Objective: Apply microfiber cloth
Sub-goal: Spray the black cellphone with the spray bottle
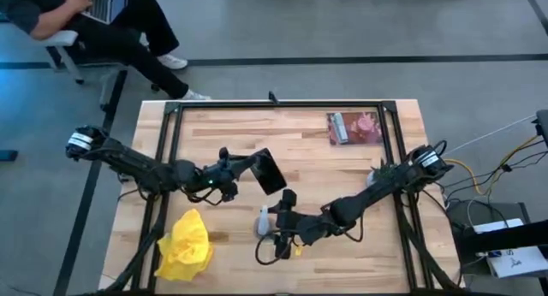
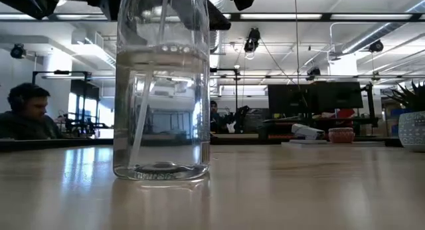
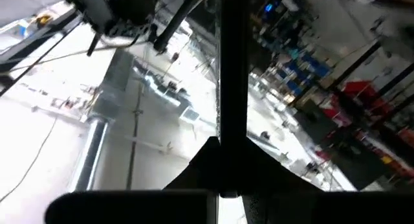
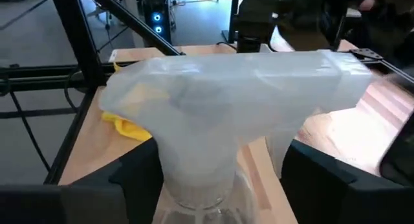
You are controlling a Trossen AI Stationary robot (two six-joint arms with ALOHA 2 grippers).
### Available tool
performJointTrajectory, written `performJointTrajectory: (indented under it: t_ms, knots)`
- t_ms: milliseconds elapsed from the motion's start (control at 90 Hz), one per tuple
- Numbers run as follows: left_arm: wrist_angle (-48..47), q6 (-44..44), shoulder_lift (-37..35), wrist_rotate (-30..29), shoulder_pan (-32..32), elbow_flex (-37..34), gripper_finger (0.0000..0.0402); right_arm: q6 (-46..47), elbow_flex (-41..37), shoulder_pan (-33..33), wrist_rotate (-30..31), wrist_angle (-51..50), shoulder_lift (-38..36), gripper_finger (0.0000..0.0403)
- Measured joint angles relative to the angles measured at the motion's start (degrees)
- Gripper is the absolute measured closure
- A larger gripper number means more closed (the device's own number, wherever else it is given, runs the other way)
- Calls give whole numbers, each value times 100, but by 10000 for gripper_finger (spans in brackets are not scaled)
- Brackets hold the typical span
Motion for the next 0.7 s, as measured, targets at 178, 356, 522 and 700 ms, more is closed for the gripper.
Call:
performJointTrajectory:
  t_ms: [178, 356, 522, 700]
  knots:
    - [85, 40, -5, -2, 0, 70, 390, 23, 0, 0, 7, -7, 0, 214]
    - [275, -331, -312, -353, 14, 70, 390, 2, 0, 0, 36, -31, 0, 257]
    - [249, -935, -718, -746, 147, -66, 390, -75, 0, 0, 41, -33, 0, 246]
    - [78, -2580, -1031, -820, 416, -274, 390, -358, 39, -2, 33, -48, 0, 175]
